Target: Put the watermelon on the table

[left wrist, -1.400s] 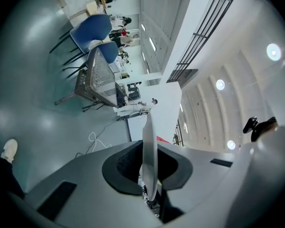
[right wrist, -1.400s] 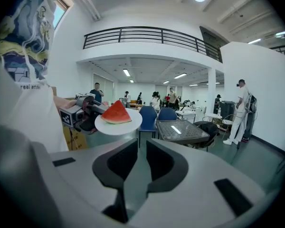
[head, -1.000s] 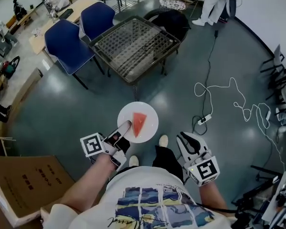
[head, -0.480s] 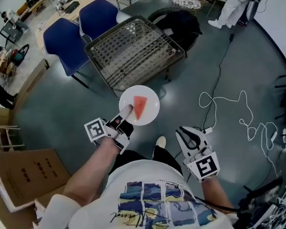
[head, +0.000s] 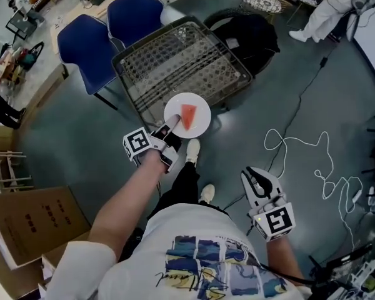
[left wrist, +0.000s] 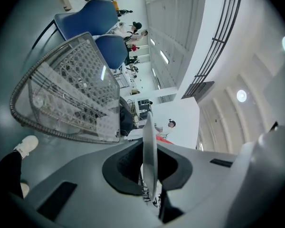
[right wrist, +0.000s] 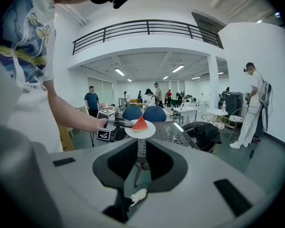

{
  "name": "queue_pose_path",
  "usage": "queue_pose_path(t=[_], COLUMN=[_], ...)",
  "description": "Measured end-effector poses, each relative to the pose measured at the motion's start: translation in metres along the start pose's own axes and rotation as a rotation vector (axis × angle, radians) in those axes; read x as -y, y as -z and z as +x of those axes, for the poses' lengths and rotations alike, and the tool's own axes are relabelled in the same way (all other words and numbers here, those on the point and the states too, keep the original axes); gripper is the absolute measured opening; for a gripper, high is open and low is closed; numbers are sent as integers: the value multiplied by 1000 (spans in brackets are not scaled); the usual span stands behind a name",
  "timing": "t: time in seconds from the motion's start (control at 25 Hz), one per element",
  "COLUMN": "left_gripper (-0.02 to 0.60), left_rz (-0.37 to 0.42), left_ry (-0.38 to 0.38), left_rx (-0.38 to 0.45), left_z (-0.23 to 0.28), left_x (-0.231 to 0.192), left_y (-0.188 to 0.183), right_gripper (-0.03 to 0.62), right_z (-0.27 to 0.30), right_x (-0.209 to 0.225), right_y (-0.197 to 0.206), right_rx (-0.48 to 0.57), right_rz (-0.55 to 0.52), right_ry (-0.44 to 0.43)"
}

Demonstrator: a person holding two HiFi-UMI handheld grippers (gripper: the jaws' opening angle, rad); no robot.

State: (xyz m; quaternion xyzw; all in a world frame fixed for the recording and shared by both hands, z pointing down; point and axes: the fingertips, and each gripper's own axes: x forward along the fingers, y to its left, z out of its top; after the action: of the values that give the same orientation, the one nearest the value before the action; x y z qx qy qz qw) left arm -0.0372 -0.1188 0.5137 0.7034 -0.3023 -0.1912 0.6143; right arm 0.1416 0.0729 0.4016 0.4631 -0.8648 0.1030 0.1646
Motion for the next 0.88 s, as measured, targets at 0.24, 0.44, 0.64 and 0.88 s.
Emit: queue_pose_path(t=[0.24, 0.44, 0.64, 0.88], left_gripper=[31, 31, 31, 31], left_rz=[-14, -46, -58, -89], left_ry=[-42, -92, -146, -182], left_rx=[-7, -23, -45, -43], left_z=[72, 131, 181, 216], left_x=[-61, -117, -167, -201], left_y=[-58, -92, -117, -148], right_gripper=[38, 38, 39, 40], right_z=[48, 95, 131, 162], right_x=[50, 97, 126, 141], right_y=[-21, -42, -41, -37], right_rx=[-56, -115, -165, -229], right_rz=[19, 52, 80, 117], right_ry=[67, 67, 60, 57])
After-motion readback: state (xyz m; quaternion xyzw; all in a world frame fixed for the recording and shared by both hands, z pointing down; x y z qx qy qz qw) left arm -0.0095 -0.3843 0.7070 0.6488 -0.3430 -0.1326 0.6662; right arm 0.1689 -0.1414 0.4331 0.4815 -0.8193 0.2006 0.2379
